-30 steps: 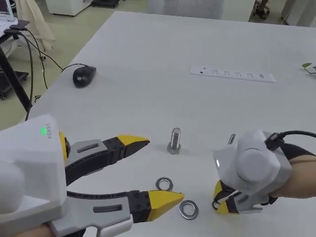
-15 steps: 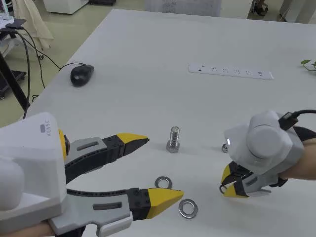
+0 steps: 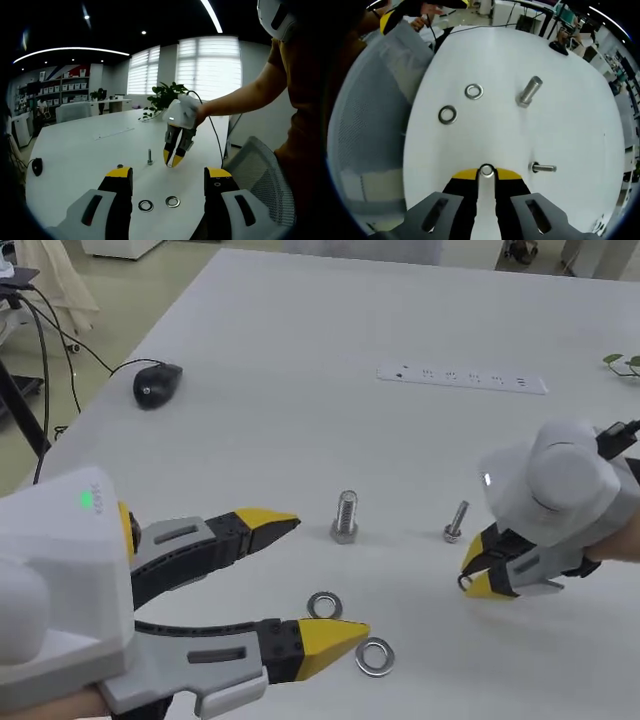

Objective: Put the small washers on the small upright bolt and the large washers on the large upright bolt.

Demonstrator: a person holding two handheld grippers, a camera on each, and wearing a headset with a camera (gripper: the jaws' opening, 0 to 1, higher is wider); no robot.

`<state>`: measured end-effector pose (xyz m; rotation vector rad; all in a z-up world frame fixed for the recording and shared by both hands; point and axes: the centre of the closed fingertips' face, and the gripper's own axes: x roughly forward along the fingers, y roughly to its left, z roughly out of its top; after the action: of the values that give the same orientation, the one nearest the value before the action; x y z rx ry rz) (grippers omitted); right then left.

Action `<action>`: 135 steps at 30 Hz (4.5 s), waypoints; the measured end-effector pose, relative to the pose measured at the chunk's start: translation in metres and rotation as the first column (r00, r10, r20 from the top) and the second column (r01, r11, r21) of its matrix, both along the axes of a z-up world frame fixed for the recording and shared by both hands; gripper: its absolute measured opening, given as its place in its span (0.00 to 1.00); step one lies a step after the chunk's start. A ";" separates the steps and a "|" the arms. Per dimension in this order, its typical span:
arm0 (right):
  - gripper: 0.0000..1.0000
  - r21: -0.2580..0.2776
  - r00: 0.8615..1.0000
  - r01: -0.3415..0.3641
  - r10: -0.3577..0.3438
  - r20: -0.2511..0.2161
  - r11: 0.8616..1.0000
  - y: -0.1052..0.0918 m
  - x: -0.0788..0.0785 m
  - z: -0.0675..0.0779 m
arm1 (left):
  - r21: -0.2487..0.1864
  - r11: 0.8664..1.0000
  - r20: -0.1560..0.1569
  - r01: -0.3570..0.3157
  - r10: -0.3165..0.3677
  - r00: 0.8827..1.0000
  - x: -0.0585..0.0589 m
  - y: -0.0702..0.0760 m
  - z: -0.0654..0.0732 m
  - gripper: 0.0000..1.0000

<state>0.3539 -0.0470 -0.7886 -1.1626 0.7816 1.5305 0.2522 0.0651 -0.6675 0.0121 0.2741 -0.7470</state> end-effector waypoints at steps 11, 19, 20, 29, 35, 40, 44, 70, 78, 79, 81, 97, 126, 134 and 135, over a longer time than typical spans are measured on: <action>0.12 0.021 0.998 0.053 -0.054 0.038 0.998 -0.006 0.030 0.021 | -0.005 1.000 -0.004 0.004 -0.004 1.000 0.001 -0.002 -0.001 0.57; 0.12 0.034 0.995 0.064 -0.066 0.075 0.997 0.001 0.051 0.034 | -0.008 1.000 -0.005 0.004 -0.004 1.000 0.004 -0.003 -0.001 0.57; 0.12 0.036 0.995 0.063 -0.066 0.079 0.997 0.002 0.053 0.035 | -0.008 1.000 -0.005 0.004 -0.004 1.000 0.004 -0.003 -0.001 0.57; 0.12 0.041 0.992 0.061 -0.065 0.108 0.997 0.012 0.070 0.035 | -0.010 1.000 -0.011 -0.006 0.006 1.000 0.006 0.002 -0.002 0.57; 0.12 0.042 0.994 0.056 -0.060 0.096 0.998 0.018 0.073 0.033 | -0.007 1.000 -0.017 -0.008 0.008 1.000 0.007 0.004 -0.004 0.57; 0.12 0.036 0.994 0.050 -0.053 0.095 0.998 0.019 0.075 0.030 | -0.007 1.000 -0.017 -0.011 0.011 1.000 0.008 0.005 -0.005 0.57; 0.12 0.024 0.995 0.045 -0.047 0.089 0.999 0.020 0.075 0.026 | -0.011 1.000 -0.018 -0.014 0.014 1.000 0.009 0.006 -0.005 0.57; 0.13 -0.021 0.998 0.029 -0.027 0.061 0.999 0.020 0.076 -0.011 | -0.012 0.999 -0.036 -0.029 0.029 0.999 0.008 0.009 -0.011 0.57; 0.13 -0.020 0.998 0.026 -0.025 0.054 0.999 0.017 0.076 -0.020 | -0.012 1.000 -0.044 -0.029 0.028 0.999 0.008 0.009 -0.013 0.57; 0.13 -0.019 0.998 0.024 -0.023 0.054 1.000 0.017 0.076 -0.022 | -0.012 0.999 -0.043 -0.030 0.029 0.999 0.009 0.009 -0.013 0.57; 0.13 -0.016 0.998 0.026 -0.025 0.054 1.000 0.016 0.077 -0.023 | -0.014 0.999 -0.043 -0.030 0.030 0.999 0.009 0.009 -0.012 0.57; 0.17 0.005 0.995 0.076 -0.077 0.063 0.997 -0.001 0.072 -0.010 | -0.001 1.000 -0.034 -0.021 0.021 0.999 0.007 0.006 -0.008 0.57; 0.23 0.064 0.985 -0.131 0.137 -0.101 0.989 0.060 -0.081 -0.030 | 0.033 0.999 0.025 -0.025 0.024 0.999 -0.017 0.004 0.010 0.57; 0.28 0.050 0.979 -0.177 0.181 -0.092 0.983 0.070 -0.092 -0.037 | 0.035 0.999 0.031 -0.037 0.036 0.999 -0.020 0.006 0.011 0.57; 0.29 0.045 0.979 -0.182 0.185 -0.090 0.982 0.069 -0.093 -0.038 | 0.035 0.999 0.031 -0.038 0.037 0.999 -0.020 0.006 0.012 0.57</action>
<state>0.2613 0.0223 -0.8269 -1.1689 0.7207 1.7558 0.2323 0.0711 -0.6559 0.0517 0.2576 -0.7036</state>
